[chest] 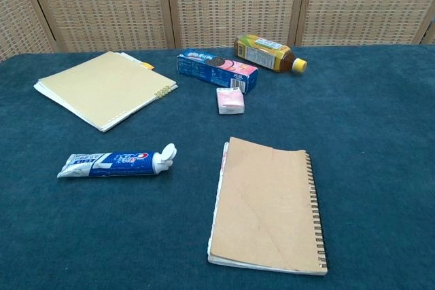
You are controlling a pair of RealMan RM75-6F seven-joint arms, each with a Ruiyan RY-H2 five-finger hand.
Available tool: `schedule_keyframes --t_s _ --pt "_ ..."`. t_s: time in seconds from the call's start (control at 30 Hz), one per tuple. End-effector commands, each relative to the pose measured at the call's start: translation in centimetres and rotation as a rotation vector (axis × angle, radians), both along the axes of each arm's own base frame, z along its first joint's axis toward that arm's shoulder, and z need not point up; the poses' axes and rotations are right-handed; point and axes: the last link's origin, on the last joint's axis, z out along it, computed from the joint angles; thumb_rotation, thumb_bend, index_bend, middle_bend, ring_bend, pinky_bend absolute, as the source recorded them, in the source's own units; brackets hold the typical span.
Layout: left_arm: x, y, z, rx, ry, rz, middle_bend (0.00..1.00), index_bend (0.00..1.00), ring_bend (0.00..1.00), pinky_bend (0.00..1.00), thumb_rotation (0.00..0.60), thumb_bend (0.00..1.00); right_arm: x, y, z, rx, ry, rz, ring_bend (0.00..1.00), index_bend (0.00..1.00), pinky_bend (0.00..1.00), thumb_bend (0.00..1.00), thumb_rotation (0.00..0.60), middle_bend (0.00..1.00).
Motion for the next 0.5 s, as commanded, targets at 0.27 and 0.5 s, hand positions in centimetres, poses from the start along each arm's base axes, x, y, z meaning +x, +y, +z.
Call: schedule_keyframes --t_s 0.27,0.5 --pt "-0.2 0.4 -0.9 -0.031 0.018 0.001 0.00 0.00 0.00 0.00 0.600 0.00 0.0 0.1 0.2 0.000 -0.021 0.003 0.00 0.00 0.00 0.00 0.600 0.00" --pt "0.1 4.9 -5.3 -0.206 -0.016 -0.073 0.00 0.00 0.00 0.02 0.600 0.00 -0.4 -0.1 0.7 -0.009 -0.037 -0.019 0.00 0.00 0.00 0.00 0.600 0.00"
